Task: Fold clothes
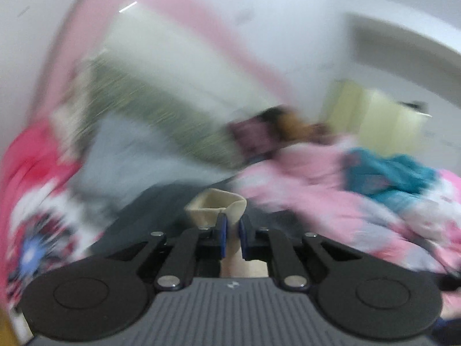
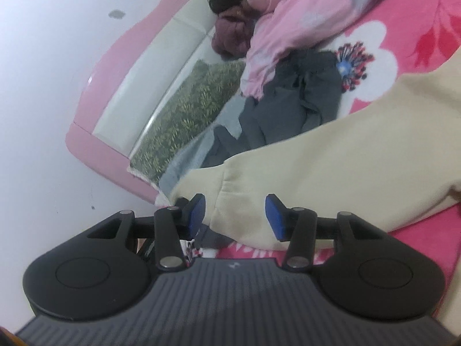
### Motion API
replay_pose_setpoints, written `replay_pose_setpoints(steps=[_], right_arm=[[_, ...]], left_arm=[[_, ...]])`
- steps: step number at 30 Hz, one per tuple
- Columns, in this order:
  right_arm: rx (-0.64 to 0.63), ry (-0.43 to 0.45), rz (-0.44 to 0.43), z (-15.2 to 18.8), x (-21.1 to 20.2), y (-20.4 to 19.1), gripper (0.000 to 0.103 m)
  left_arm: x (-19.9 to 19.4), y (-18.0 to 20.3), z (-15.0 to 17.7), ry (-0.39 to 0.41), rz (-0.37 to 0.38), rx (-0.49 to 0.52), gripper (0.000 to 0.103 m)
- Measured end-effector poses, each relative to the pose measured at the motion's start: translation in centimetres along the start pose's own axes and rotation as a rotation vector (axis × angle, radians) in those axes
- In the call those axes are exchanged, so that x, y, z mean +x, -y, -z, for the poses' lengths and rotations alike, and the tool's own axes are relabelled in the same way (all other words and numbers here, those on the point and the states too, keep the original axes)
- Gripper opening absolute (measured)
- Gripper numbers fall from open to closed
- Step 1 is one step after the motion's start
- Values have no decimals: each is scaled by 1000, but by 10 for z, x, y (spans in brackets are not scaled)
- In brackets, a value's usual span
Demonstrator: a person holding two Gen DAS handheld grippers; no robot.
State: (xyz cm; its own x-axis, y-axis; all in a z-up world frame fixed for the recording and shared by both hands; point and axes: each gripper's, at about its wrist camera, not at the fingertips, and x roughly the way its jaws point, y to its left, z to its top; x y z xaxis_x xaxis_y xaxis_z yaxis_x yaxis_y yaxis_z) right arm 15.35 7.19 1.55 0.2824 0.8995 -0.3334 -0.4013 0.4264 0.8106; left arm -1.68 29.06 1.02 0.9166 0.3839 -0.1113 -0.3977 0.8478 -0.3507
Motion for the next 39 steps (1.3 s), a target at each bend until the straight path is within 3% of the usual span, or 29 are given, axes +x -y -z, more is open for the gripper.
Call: replay_pose_setpoints(steps=[2,4,9,19,22,24,26,33,39], right_arm=[[-4,31,-5,-1,-13,-2,50],[-7,78,-23,-2,-30,-2,57],[26,118,-75,0,-50,9,78],[35,60,-21,9,-40,31,78],[31,60,21,7,-39,35,54],[29,67,51,4,-41,39,26],[45,69,59,-1,-42,45,14],[-29,199,103,-52,-90,49,11],[-106,384,238,-99,-188,66,11]], left_arm=[[-14,23,3,32,150,82,10],[-21,41,11,18,240,155,10],[-18,72,35,-97,335,285,10],[-31,110,69,-138,498,514,10],[-34,118,77,-128,516,546,11],[-34,123,80,-115,510,557,12],[-30,122,75,-121,514,526,15],[-32,136,63,-131,571,453,29],[-1,176,82,-295,646,415,29]])
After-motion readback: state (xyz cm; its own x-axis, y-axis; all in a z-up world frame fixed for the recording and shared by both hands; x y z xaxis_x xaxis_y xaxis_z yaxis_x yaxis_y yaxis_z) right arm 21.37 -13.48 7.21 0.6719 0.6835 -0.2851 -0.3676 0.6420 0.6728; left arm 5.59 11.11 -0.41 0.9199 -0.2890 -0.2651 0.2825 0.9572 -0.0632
